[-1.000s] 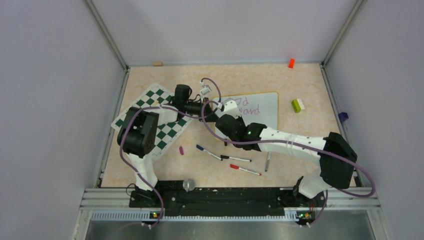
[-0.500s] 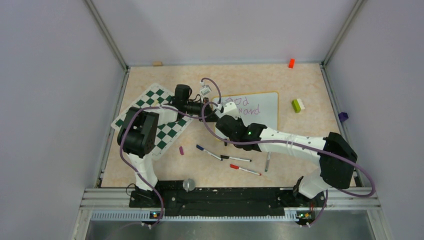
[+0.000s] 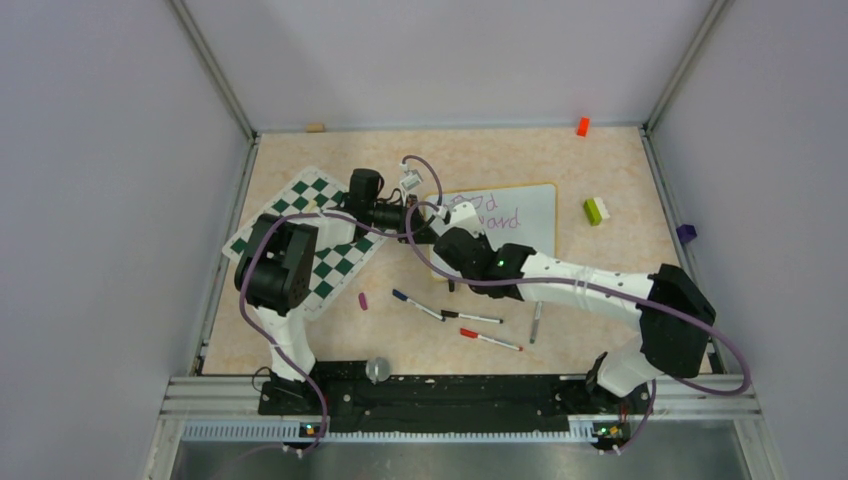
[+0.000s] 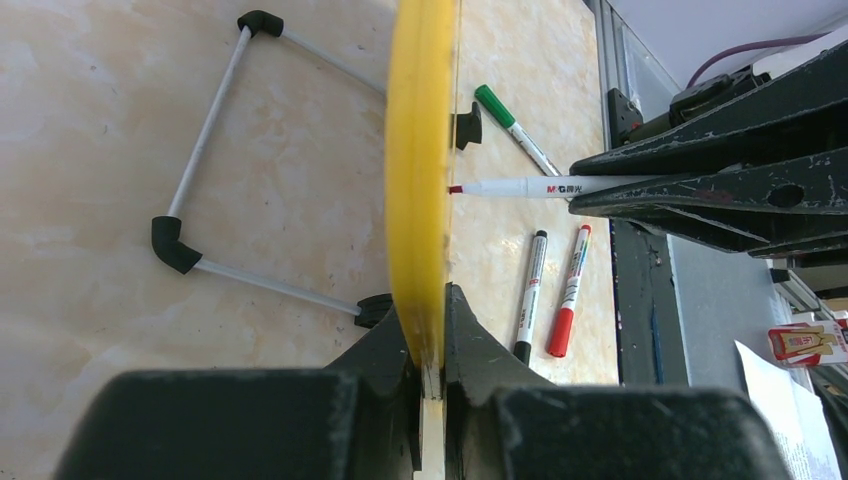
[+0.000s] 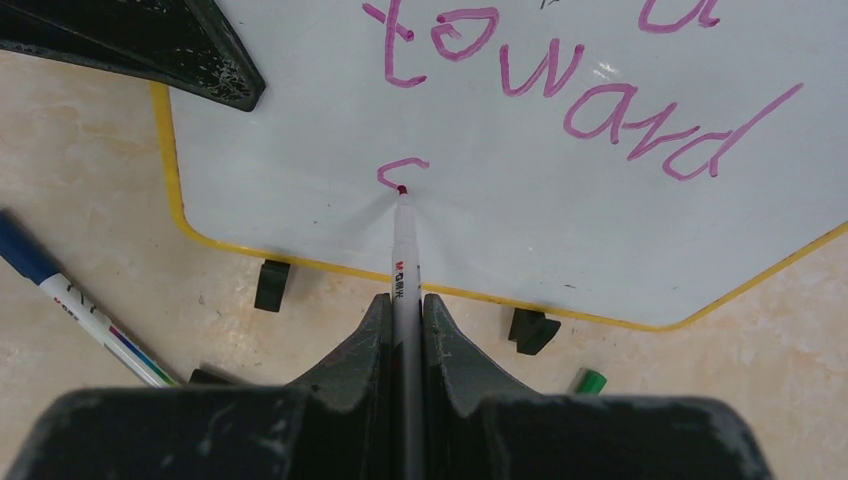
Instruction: Write a sentence on the whiteboard
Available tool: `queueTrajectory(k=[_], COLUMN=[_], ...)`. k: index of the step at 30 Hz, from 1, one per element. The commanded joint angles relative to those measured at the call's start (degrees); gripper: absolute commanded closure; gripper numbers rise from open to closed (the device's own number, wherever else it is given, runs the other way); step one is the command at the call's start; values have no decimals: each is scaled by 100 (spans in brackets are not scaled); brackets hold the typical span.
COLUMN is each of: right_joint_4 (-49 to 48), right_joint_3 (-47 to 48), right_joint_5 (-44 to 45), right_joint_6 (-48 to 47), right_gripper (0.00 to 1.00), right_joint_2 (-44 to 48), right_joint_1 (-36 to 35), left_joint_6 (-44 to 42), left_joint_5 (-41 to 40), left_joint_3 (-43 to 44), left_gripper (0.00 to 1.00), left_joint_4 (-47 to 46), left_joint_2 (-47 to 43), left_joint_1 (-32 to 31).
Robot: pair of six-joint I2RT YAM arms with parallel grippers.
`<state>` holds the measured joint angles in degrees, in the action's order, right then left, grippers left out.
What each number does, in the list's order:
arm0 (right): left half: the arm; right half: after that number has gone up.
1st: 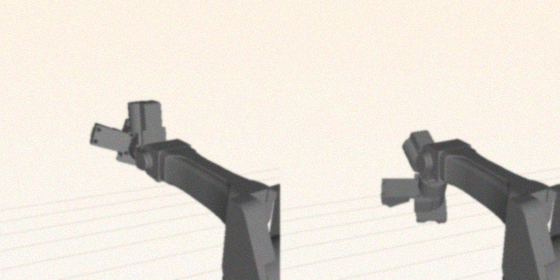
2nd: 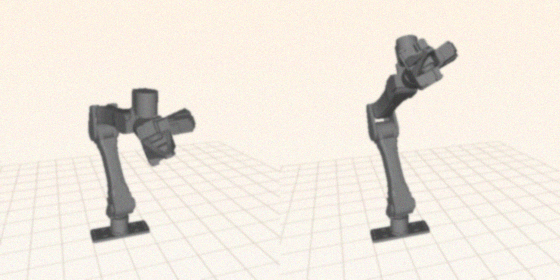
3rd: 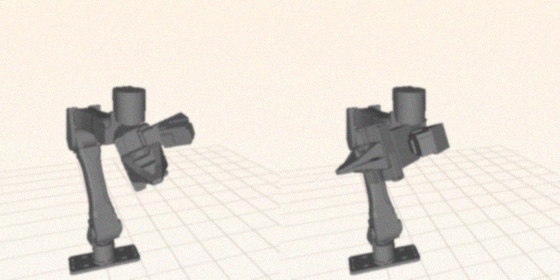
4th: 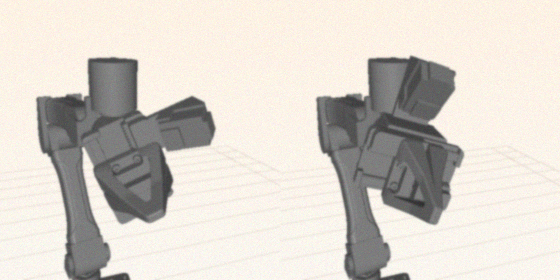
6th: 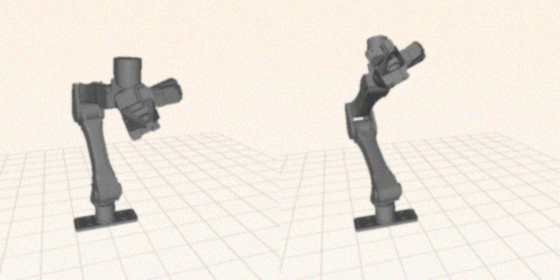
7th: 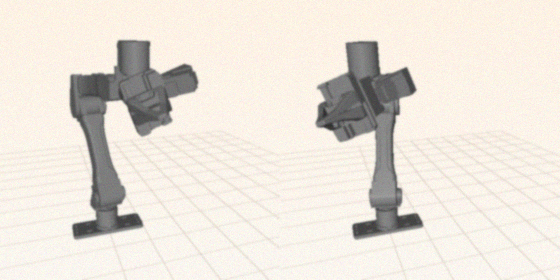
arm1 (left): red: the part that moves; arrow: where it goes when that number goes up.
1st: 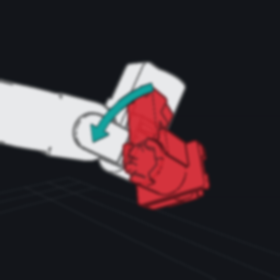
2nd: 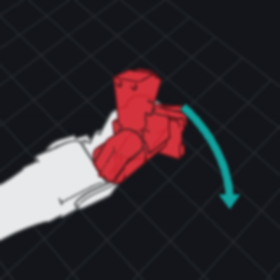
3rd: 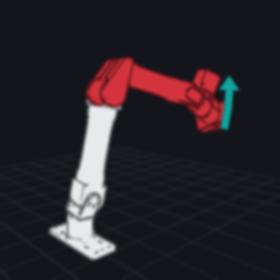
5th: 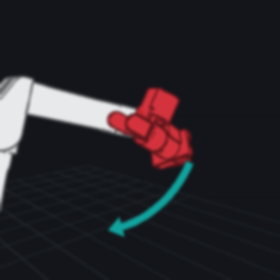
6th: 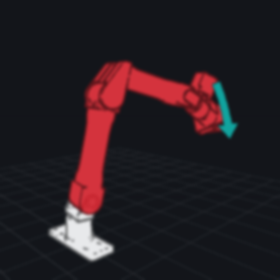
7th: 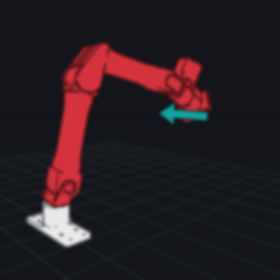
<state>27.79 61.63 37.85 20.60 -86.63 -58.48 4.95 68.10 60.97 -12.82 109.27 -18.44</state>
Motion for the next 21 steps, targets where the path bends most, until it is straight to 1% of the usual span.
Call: queueTrajectory(k=[1, 14, 21], right_joint_4=[-61, -90, -77], right_joint_3=[238, 502, 307], right_joint_5=[329, 247, 85], right_joint_6=[-141, -276, -188], right_gripper=[100, 100, 100], right_joint_2=[61, -21, 46], right_joint_1=[264, 317, 315], left_joint_6=[-328, -328, -328], left_joint_5=[-355, -349, -356], left_joint_3=[21, 29, 29], left_gripper=[100, 100, 100], left_joint_4=[193, 199, 194], left_joint_2=[117, 119, 117], left_joint_1=[-89, -89, -84])
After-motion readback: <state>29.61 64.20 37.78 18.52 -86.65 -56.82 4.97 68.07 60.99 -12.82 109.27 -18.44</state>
